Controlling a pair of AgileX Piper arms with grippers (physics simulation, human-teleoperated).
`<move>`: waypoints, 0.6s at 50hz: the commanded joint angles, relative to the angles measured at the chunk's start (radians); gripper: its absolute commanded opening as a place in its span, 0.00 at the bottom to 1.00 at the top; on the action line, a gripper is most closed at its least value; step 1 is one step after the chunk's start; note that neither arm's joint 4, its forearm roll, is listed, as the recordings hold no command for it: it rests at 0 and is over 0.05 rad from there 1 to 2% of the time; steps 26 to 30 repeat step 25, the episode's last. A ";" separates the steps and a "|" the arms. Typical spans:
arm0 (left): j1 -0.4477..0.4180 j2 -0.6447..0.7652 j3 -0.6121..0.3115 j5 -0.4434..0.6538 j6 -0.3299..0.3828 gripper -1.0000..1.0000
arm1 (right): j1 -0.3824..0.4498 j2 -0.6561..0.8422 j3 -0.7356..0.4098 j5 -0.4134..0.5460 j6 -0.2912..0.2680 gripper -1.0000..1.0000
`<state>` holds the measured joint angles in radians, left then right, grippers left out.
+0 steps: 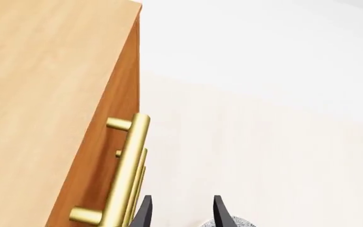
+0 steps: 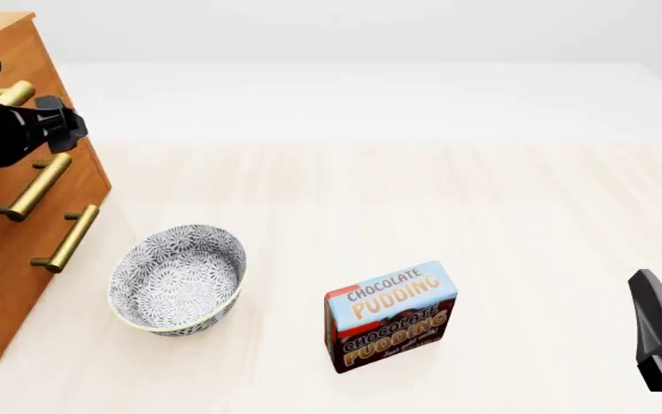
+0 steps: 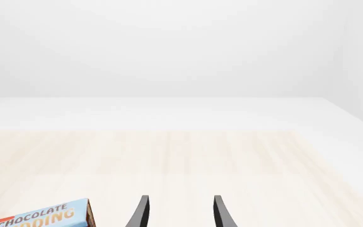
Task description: Put the butter at the back in the top drawer of the cabinet and close it.
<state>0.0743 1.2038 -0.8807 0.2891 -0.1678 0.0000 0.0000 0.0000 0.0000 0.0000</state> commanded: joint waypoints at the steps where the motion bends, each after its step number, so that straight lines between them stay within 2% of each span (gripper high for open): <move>1: 0.061 0.009 -0.003 -0.004 0.049 1.00 | 0.000 0.000 0.000 0.000 0.000 1.00; 10: 0.076 -0.004 0.001 -0.001 0.059 1.00 | 0.000 0.000 0.000 0.000 0.000 1.00; 30: 0.052 -0.077 0.010 0.035 0.057 1.00 | 0.000 0.000 0.000 0.000 0.000 1.00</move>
